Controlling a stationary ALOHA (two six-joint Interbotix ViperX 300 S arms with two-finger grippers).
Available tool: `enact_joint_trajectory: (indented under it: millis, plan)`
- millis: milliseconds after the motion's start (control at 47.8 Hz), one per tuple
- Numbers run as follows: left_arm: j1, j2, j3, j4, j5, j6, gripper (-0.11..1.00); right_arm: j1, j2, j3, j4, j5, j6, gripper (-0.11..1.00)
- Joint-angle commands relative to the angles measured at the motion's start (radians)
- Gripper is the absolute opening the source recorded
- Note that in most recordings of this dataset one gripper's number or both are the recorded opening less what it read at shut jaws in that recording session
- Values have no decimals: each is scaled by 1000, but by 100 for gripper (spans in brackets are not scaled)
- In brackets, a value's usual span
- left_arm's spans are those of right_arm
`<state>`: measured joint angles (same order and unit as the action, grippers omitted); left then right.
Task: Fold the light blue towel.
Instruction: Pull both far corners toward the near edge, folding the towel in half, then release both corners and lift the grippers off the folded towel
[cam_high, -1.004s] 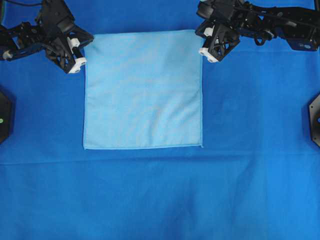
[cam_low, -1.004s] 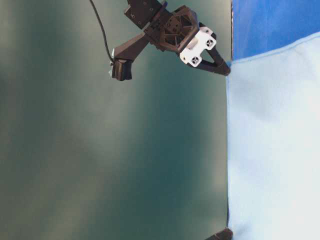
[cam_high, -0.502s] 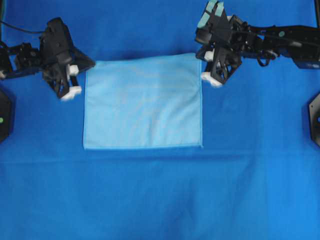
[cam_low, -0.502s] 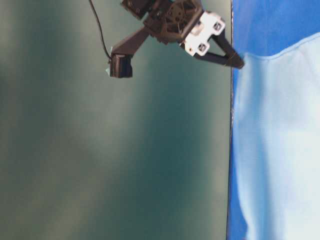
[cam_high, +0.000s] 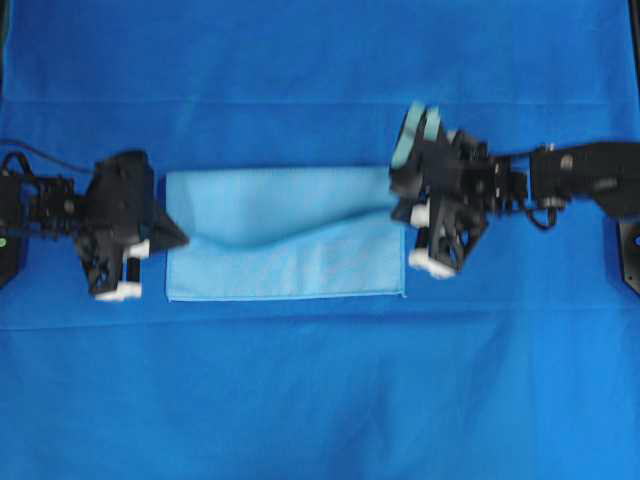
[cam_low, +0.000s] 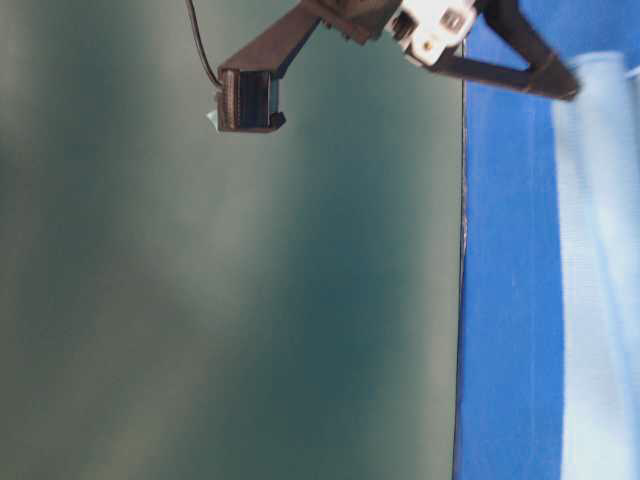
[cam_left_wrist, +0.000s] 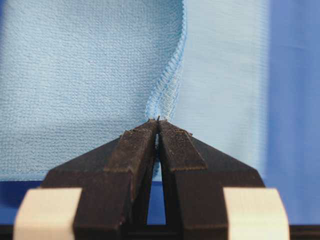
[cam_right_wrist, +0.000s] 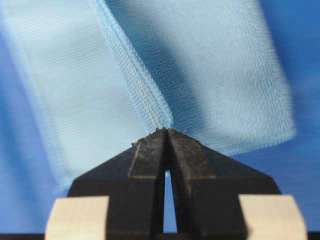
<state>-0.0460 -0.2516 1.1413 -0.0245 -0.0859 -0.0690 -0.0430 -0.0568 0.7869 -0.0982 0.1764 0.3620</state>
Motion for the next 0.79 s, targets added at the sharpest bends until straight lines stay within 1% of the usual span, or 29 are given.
enact_joint_trajectory:
  millis: [0, 125, 209, 314, 502, 774]
  plan:
    - [-49, 2, -21, -2, 17, -37, 2, 38, -17, -9, 2, -5, 21, 1]
    - [-107, 11, -28, -2, 40, -98, 2, 86, -14, -11, 2, -5, 74, 1]
    - [-129, 14, -32, -2, 48, -120, 2, 106, -11, -12, 2, -5, 100, 1]
    - [-135, 17, -32, -2, 48, -123, 2, 110, -8, -15, 0, -6, 114, 1]
    - [-144, 21, -37, -2, 32, -127, 2, 114, -6, -15, 2, -6, 118, 1]
    - [-132, 21, -38, -2, 5, -126, 2, 110, 2, -18, -3, -23, 118, 1]
